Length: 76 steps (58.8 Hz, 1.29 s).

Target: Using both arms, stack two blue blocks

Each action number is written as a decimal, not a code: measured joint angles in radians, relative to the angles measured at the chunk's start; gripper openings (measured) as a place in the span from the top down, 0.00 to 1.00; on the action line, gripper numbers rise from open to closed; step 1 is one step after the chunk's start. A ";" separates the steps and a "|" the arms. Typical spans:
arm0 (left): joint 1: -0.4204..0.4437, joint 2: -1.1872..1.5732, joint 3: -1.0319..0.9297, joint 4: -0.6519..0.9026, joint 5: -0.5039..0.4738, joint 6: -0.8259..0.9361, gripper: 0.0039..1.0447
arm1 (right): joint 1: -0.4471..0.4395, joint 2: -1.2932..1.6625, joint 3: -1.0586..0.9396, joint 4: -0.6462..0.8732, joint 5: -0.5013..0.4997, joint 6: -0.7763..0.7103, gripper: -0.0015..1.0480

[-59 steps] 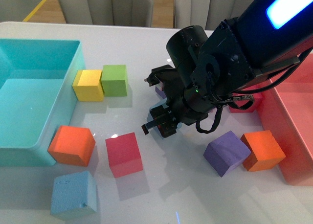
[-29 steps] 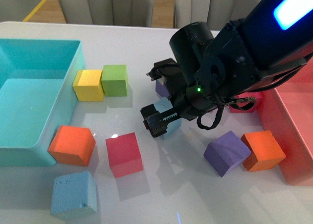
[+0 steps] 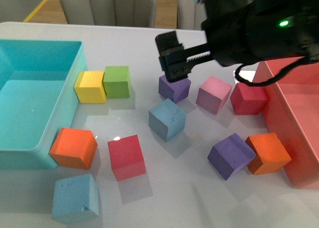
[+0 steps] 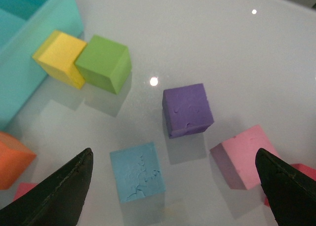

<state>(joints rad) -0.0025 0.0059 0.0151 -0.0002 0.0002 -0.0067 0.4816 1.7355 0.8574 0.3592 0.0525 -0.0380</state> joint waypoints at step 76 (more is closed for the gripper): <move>0.000 0.000 0.000 0.000 0.000 0.000 0.08 | -0.477 -1.167 -0.834 0.198 -0.050 0.031 0.98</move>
<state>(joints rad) -0.0025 0.0059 0.0151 -0.0002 0.0002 -0.0067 0.0044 0.5686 0.0235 0.5571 0.0021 -0.0071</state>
